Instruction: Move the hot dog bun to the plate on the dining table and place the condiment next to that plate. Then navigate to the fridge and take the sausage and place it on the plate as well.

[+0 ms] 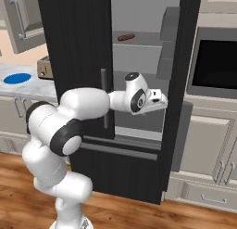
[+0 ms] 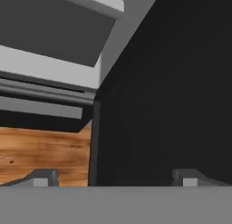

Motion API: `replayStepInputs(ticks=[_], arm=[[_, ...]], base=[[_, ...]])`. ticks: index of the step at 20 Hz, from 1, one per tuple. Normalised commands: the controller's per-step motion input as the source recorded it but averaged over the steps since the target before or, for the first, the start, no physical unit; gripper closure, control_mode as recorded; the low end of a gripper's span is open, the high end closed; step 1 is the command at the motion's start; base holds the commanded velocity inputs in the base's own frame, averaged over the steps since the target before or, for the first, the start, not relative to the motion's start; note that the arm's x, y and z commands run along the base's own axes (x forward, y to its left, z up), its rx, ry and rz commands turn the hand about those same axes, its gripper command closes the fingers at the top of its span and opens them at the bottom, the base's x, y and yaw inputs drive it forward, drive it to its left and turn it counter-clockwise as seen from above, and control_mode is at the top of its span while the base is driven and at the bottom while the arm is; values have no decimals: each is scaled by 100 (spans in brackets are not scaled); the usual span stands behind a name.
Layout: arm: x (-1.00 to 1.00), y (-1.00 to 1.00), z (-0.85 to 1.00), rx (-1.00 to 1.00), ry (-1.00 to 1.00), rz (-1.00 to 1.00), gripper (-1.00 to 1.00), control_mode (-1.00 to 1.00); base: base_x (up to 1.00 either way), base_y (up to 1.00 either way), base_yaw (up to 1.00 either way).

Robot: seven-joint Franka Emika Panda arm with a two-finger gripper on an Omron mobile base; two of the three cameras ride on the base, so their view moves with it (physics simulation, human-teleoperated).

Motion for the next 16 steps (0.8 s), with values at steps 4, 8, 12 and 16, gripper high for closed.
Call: replayStepInputs(ticks=[4,8,12,16], arm=[[-16,83,-13,17,-29,0,-100,-100],[-17,87,-26,18,-37,4,-100,-100],[-24,77,4,2,-44,5,-100,-100],[-26,74,54,0,-8,0,-100,-100]], base=[[0,0,0],[0,0,0],[0,0,0],[0,0,0]])
